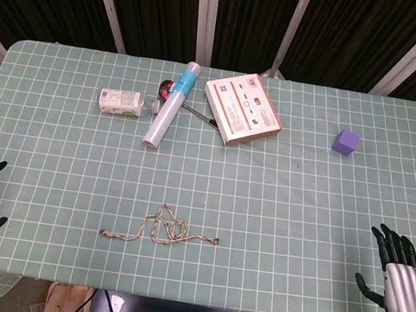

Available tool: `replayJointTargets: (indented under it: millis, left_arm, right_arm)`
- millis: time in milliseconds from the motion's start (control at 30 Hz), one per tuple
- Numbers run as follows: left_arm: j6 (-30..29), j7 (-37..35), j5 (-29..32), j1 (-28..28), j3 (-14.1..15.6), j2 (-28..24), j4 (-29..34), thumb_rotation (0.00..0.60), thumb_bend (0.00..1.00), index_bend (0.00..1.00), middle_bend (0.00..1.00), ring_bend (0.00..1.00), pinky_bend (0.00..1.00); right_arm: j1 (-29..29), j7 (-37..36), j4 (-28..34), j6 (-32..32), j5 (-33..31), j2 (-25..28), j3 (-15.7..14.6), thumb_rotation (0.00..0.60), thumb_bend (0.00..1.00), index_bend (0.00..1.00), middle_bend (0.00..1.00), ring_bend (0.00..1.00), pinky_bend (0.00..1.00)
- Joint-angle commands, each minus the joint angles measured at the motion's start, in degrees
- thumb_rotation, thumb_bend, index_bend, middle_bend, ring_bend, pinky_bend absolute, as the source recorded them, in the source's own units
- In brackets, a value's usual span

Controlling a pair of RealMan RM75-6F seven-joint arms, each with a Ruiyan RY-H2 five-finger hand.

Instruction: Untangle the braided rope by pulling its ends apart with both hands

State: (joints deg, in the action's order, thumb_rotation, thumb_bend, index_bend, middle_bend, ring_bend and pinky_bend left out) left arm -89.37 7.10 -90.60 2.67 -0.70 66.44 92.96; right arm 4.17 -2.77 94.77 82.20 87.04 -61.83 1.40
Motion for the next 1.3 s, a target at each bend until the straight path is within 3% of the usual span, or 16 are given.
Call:
replayJointTargets:
  millis: [33, 567, 733, 1000, 1300]
  left_arm:
    - [0.03, 0.04, -0.05, 0.01, 0.04, 0.02, -0.04, 0.6, 0.0, 0.0, 0.0, 0.0, 0.0]
    - [-0.28, -0.41, -0.49, 0.01, 0.05, -0.09, 0.16, 0.6, 0.0, 0.0, 0.0, 0.0, 0.0]
    - [-0.5, -0.63, -0.49, 0.03, -0.13, -0.09, 0.22, 0.6, 0.0, 0.0, 0.0, 0.0, 0.0]
    - [0.05, 0.11, -0.59, 0.39, -0.12, 0.22, 0.06, 0.6, 0.0, 0.0, 0.0, 0.0, 0.0]
    - [0.44, -0.27, -0.38, 0.61, -0.18, 0.21, -0.1, 0.6, 0.0, 0.0, 0.0, 0.0, 0.0]
  right_arm:
    - [-0.03, -0.08, 0.11, 0.03, -0.04, 0.04, 0.01, 0.6, 0.34, 0.0, 0.0, 0.0, 0.0]
    - [2.39, -3.24, 3.67, -1.55, 4.73, -0.8, -0.7, 0.6, 0.34, 0.01, 0.0, 0.0, 0.0]
    - [6.22, -2.87, 7.0, -6.26, 5.04, -2.2, 0.35, 0.6, 0.34, 0.16, 0.0, 0.0, 0.0]
    - [12.93, 1.26, 10.66, -15.31, 1.55, -7.76, 2.93, 0.6, 0.34, 0.4, 0.11, 0.0, 0.0]
    - [17.29, 10.16, 8.48, -20.72, -5.92, -20.1, 4.14, 0.6, 0.34, 0.47, 0.14, 0.0, 0.0]
